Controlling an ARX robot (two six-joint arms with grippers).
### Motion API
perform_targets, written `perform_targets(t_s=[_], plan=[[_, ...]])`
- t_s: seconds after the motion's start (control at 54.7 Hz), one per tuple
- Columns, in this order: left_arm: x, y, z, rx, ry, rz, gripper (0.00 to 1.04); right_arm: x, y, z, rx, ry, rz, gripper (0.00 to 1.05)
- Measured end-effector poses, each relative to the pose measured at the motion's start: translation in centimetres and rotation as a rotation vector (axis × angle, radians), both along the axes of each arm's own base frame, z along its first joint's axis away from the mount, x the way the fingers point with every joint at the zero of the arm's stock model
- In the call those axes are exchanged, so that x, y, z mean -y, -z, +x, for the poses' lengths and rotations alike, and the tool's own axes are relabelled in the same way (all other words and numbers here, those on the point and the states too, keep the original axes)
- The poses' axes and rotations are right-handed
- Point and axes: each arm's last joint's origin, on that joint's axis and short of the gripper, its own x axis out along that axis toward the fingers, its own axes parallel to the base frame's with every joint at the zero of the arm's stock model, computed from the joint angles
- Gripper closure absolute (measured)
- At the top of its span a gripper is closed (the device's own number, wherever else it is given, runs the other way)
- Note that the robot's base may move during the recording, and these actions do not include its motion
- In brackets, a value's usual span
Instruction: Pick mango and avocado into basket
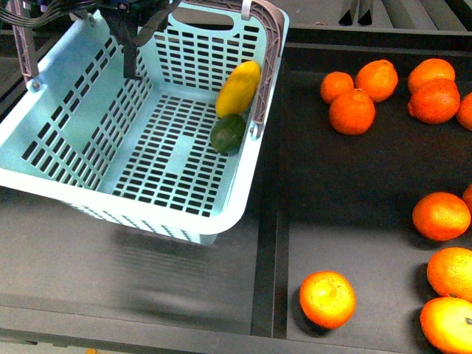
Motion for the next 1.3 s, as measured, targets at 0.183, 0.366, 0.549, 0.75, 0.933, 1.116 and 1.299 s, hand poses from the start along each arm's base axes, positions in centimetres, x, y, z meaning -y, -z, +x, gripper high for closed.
perform_targets(t_s=[0.183, 0.366, 0.549, 0.75, 0.933, 1.116, 1.299], plan=[[-0.2, 1.7, 1.3, -0.067, -0.007, 0.0, 1.0, 0.0, 0.0, 0.0, 0.0, 0.0, 0.0, 0.09], [-0.3, 3.2, 1.6, -0.117, -0.031, -0.02, 1.0, 0.0, 0.0, 0.0, 0.0, 0.0, 0.0, 0.09], [0.0, 3.5, 1.5, -0.134, -0.034, -0.043, 0.91, 0.0, 0.0, 0.0, 0.0, 0.0, 0.0, 0.09], [0.1, 2.1, 0.5, -0.202, -0.024, 0.005, 0.44, 0.0, 0.0, 0.0, 0.0, 0.0, 0.0, 0.09], [-0.2, -2.9, -1.2, -0.244, -0.009, 0.098, 0.09, 0.0, 0.0, 0.0, 0.0, 0.0, 0.0, 0.09], [0.1, -6.4, -4.6, -0.332, 0.002, 0.25, 0.09, 0.0, 0.0, 0.0, 0.0, 0.0, 0.0, 0.09], [-2.0, -7.7, -9.1, -0.01, 0.292, 0.518, 0.28, 0.0, 0.0, 0.0, 0.0, -0.001, 0.0, 0.09]])
